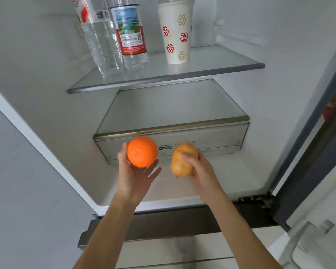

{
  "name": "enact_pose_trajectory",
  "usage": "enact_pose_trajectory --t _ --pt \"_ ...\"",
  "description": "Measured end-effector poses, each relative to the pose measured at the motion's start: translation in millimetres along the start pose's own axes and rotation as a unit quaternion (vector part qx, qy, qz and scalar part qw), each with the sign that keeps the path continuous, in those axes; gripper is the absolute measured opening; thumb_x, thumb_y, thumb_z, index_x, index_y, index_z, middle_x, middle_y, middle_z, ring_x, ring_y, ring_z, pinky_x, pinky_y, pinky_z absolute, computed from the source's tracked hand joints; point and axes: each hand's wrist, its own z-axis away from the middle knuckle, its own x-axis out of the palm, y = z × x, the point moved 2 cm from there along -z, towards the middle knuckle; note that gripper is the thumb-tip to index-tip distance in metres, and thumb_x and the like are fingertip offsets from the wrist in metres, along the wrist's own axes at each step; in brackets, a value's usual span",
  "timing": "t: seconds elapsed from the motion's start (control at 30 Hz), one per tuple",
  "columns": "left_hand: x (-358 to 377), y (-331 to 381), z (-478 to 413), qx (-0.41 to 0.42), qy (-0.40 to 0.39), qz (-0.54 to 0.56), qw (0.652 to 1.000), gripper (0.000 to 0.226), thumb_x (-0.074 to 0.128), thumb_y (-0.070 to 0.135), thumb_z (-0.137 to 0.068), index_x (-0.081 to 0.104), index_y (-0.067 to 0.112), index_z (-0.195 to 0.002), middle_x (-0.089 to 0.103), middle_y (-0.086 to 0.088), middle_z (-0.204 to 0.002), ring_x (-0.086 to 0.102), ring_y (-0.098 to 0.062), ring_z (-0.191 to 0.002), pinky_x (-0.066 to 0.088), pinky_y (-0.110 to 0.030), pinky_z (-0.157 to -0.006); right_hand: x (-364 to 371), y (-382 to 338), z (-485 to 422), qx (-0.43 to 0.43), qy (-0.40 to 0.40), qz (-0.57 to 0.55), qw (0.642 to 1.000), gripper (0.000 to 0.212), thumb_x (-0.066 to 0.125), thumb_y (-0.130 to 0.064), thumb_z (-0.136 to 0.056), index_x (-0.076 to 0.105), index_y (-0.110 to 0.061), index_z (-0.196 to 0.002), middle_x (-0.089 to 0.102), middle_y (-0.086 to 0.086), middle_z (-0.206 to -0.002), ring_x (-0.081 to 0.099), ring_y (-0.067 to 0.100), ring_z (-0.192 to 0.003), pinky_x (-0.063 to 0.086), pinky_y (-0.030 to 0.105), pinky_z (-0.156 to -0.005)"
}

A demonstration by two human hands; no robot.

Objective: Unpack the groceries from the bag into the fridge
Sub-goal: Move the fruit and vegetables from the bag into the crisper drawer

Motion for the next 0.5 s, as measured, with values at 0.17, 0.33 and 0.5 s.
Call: enact_pose_trajectory --t 0.17,0.33,0.5 --pt "-4.3 -3.7 12.1 0.003 -0.012 -0.006 1.0 0.076 0.058 0.071 -0.078 0.054 0.021 -0.135 0.065 -0.014 -0.131 0.064 -0.033 -0.119 0.045 -0.051 -0.105 0.7 -4.7 14.8 -0.009 -0.027 -0.025 0.999 0.051 0.076 -0.03 -0.069 0.062 -0.025 -0.118 0.067 0.002 -0.12 0.064 0.021 -0.111 0.054 0.035 -0.09" --pt "-19.2 -8.3 51.8 0.005 -0.036 -0.035 0.999 0.076 0.059 0.07 -0.078 0.054 0.024 -0.137 0.065 -0.013 -0.131 0.061 -0.034 -0.123 0.047 -0.051 -0.103 -0.3 7.7 54.7 -0.01 -0.008 0.031 0.999 0.078 0.082 -0.045 -0.057 0.055 -0.03 -0.129 0.062 -0.002 -0.126 0.06 0.022 -0.114 0.051 0.045 -0.099" --pt "-44.3 -14.1 98.6 -0.005 -0.075 -0.048 0.996 0.079 0.065 0.068 -0.073 0.049 0.028 -0.139 0.062 -0.014 -0.134 0.06 -0.036 -0.124 0.048 -0.051 -0.101 2.0 17.9 114.9 -0.015 0.005 0.06 0.998 0.083 0.083 -0.047 -0.054 0.054 -0.031 -0.131 0.06 -0.003 -0.127 0.06 0.022 -0.116 0.052 0.046 -0.099"
